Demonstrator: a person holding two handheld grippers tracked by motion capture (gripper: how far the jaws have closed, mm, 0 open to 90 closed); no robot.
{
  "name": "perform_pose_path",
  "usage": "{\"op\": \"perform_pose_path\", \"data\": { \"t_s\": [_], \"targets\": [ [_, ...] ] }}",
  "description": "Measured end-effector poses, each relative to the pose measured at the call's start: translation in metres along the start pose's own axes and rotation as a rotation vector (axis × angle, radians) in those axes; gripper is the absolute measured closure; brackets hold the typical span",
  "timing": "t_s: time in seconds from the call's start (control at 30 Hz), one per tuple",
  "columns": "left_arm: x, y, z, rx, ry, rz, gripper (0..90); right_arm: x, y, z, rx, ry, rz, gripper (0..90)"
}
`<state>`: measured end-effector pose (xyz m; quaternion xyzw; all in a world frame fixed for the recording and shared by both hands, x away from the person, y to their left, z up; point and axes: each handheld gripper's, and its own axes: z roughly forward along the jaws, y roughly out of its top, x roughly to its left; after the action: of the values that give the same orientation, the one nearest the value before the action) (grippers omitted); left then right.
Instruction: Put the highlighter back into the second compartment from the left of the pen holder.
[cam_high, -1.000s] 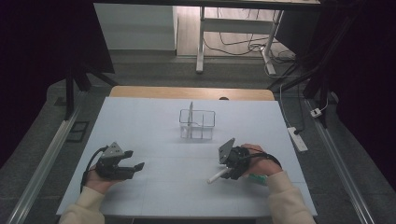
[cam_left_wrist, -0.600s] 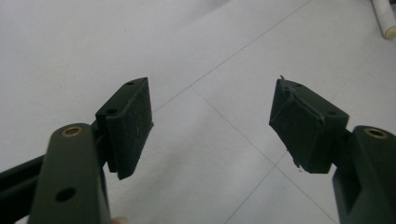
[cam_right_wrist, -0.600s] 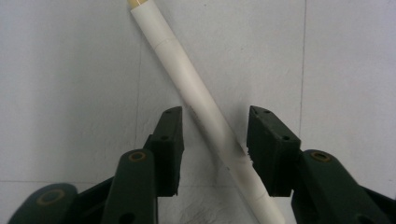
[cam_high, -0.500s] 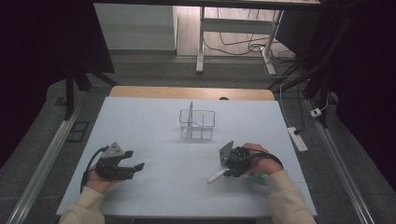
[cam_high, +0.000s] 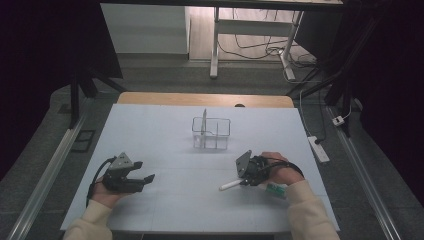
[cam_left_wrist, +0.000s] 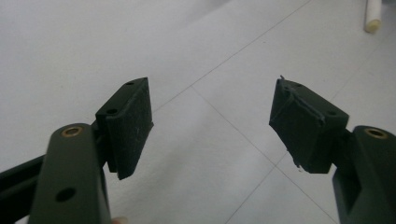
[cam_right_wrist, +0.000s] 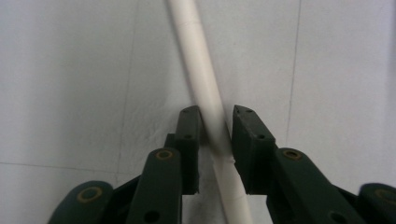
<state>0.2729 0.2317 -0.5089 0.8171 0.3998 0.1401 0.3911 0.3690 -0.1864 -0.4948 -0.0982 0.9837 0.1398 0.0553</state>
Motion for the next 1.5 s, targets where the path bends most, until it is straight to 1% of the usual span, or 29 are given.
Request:
{"op": "perform_pose_path", "data": {
  "t_s": [0.2, 0.37, 0.7, 0.73, 0.83, 0.93, 1.23, 1.3, 1.33, 1.37, 1.5],
  "targets": [
    [0.000, 0.000, 0.000, -0.002, 0.002, 0.000, 29.9, 0.000, -0.002, 0.000, -0.011, 0.003, -0.013, 77.3],
    [-0.001, 0.000, 0.000, 0.000, 0.005, 0.002, 29.9, 0.000, -0.002, 0.000, -0.013, 0.001, -0.025, 77.6],
    [-0.001, 0.000, 0.000, 0.002, 0.008, 0.006, 29.9, -0.001, -0.003, 0.000, -0.019, -0.009, -0.033, 78.0],
    [-0.001, 0.000, 0.000, 0.002, 0.008, 0.006, 29.9, -0.001, -0.004, 0.000, -0.028, -0.009, -0.028, 78.1],
    [-0.001, 0.000, 0.000, 0.000, 0.008, 0.004, 29.9, -0.002, -0.004, 0.000, -0.031, -0.017, -0.013, 78.2],
    [0.000, 0.000, -0.001, -0.001, 0.008, 0.003, 29.9, -0.004, -0.006, -0.002, -0.063, -0.013, 0.005, 78.2],
    [0.000, 0.000, -0.001, -0.002, 0.008, 0.002, 29.9, -0.007, -0.006, -0.015, -0.148, -0.073, 0.067, 78.3],
    [0.000, 0.000, -0.001, -0.002, 0.008, 0.001, 29.9, -0.009, -0.006, -0.016, -0.165, -0.077, 0.080, 78.2],
    [0.000, 0.000, -0.001, -0.002, 0.008, 0.002, 29.9, -0.009, -0.006, -0.017, -0.160, -0.077, 0.097, 78.2],
    [0.000, 0.000, -0.001, -0.002, 0.007, 0.002, 29.9, -0.009, -0.006, -0.016, -0.174, -0.080, 0.100, 78.2],
    [0.000, 0.000, -0.001, -0.003, 0.007, 0.001, 29.9, -0.012, -0.007, -0.019, -0.208, -0.100, 0.140, 78.2]
  ]
}}
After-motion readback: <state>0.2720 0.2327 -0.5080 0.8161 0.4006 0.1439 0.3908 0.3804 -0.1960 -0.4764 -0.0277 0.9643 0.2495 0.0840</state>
